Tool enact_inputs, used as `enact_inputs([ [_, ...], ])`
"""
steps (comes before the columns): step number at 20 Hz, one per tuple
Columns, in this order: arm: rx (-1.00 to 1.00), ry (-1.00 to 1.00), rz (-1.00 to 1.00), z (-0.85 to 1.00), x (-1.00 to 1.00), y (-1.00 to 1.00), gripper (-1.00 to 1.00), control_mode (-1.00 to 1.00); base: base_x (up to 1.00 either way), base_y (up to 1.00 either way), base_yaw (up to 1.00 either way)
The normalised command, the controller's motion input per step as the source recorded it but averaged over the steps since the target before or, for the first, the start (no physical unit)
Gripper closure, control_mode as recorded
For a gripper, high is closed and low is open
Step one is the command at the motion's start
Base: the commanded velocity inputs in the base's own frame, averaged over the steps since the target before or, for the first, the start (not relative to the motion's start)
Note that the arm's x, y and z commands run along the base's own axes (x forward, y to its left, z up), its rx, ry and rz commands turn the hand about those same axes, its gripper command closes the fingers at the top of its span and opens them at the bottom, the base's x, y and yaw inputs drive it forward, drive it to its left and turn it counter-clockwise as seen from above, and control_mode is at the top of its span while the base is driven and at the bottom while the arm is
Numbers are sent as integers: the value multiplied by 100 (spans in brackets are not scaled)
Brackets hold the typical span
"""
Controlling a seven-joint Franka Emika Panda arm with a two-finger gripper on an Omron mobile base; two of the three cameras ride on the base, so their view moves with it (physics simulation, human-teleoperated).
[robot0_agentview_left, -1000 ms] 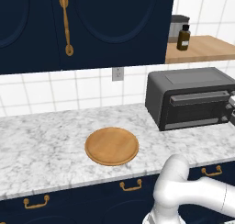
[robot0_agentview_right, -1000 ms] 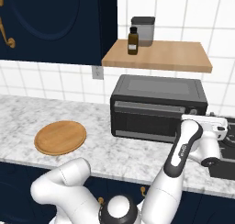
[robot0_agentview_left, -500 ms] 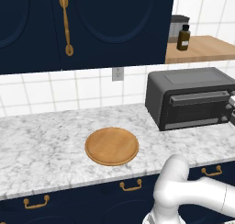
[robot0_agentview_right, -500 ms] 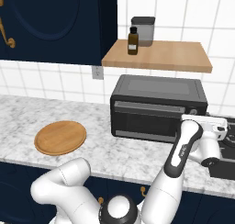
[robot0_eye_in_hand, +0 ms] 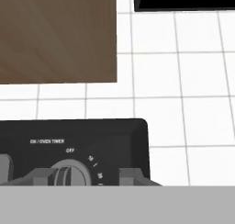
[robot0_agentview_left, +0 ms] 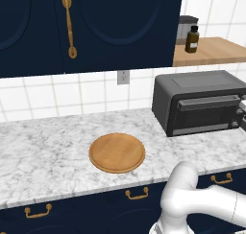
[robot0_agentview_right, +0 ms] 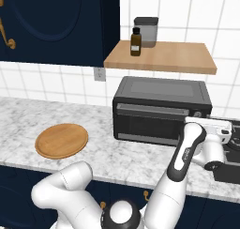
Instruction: Pick up the kebab skewer and baguette bread, and place them inside the toaster oven. Close the toaster oven door and start by setting the timer.
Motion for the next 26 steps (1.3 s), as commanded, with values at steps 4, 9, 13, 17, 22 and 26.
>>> enact_inputs([
  [4,0,-4,-5,-4,9,11,100,-100,0,0,0],
  [9,-2,-6,-5,0,0,23,100,-100,0,0,0],
  [13,-4,-5,-4,0,10,28,100,-100,0,0,0],
  [17,-1,-3,-1,0,27,19,100,-100,0,0,0],
  [22,0,-1,0,0,21,15,100,-100,0,0,0],
  [26,1,0,-1,0,3,15,100,-100,0,0,0],
])
